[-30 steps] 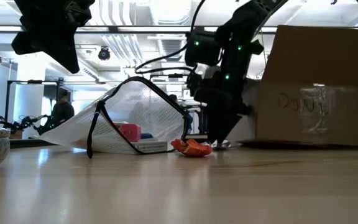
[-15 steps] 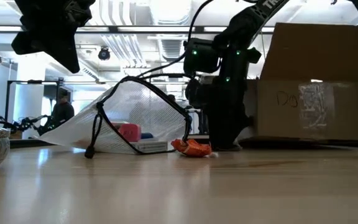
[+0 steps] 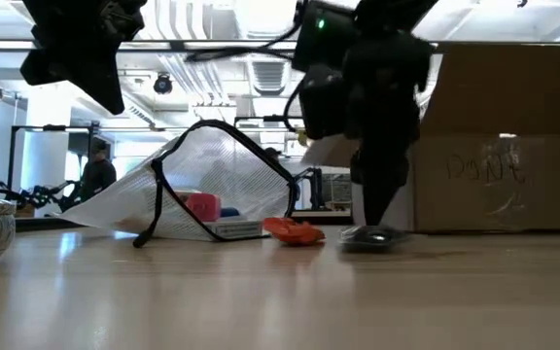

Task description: Unpack boxes

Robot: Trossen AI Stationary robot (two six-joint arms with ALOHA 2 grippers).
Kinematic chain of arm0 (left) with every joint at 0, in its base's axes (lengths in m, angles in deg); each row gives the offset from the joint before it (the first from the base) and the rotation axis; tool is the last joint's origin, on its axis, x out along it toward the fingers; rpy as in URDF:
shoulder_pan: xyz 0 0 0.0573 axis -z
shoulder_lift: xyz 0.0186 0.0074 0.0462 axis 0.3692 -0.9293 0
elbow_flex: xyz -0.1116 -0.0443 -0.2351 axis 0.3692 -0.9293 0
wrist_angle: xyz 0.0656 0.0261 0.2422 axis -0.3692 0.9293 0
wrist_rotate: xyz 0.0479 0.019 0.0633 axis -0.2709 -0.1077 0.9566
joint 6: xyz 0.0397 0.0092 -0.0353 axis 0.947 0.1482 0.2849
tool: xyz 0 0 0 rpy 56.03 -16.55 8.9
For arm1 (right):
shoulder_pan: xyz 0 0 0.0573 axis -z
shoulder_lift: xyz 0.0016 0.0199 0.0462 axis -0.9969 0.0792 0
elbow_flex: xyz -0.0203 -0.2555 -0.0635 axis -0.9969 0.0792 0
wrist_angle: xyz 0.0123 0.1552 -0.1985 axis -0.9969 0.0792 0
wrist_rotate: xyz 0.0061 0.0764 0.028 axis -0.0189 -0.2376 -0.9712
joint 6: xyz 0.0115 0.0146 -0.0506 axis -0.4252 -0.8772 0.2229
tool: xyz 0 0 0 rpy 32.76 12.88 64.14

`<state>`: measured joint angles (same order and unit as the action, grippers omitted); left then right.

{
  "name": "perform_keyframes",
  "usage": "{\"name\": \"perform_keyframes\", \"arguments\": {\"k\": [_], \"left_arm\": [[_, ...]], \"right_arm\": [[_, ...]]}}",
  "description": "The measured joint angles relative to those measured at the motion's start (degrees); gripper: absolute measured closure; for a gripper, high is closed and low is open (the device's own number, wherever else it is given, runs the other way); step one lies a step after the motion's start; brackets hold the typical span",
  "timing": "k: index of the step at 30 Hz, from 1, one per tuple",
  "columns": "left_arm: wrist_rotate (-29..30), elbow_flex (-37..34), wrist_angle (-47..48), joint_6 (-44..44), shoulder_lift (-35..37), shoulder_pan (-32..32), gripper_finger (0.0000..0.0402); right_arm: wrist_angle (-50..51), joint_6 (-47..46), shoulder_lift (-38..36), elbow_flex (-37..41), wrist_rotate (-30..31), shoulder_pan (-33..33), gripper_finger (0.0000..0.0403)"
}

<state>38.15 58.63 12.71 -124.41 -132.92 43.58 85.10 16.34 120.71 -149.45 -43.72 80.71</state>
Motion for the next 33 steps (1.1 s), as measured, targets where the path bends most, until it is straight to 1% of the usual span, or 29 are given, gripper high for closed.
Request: {"name": "perform_keyframes", "arguments": {"k": [4,6,10,13,18,25,31,33], "left_arm": [[-0.25,0.0,-0.02,1.54,0.0,-0.02,0.0402],[-0.99,0.0,-0.02,2.92,0.0,-0.02,0.0402],[-2.17,0.0,-0.02,4.11,0.0,-0.02,0.0402],[-3.02,0.0,-0.02,5.55,0.0,-0.02,0.0402],[-4.49,0.0,0.0,10.1,0.0,-0.02,0.0402],[-5.62,0.0,0.39,15.37,0.65,0.04,0.0402],[-5.62,0.0,1.11,19.56,1.81,0.11,0.04],[-5.6,0.0,1.35,20.62,2.27,0.11,0.0396]], "right_arm": [[-0.99,-0.44,-0.06,-0.15,1.12,-0.18,0.0185],[-0.92,-2.66,-0.17,-0.57,1.93,-0.16,0.018],[-1.32,-9.92,-0.66,-1.85,2.85,-0.23,0.0166],[-1.76,-16.11,-1.38,-2.64,6.2,-0.55,0.0155],[-0.88,-24.85,-3.56,-2.87,13.62,-1.3,0.0134],[4.4,-37.27,-4.63,-2.85,17.47,-4.38,0.0105],[5.52,-50.61,-4.42,-1.64,25.26,-7.8,0.009],[5.56,-54.4,-4.13,-0.8,25.86,-7.85,0.0089]]}}
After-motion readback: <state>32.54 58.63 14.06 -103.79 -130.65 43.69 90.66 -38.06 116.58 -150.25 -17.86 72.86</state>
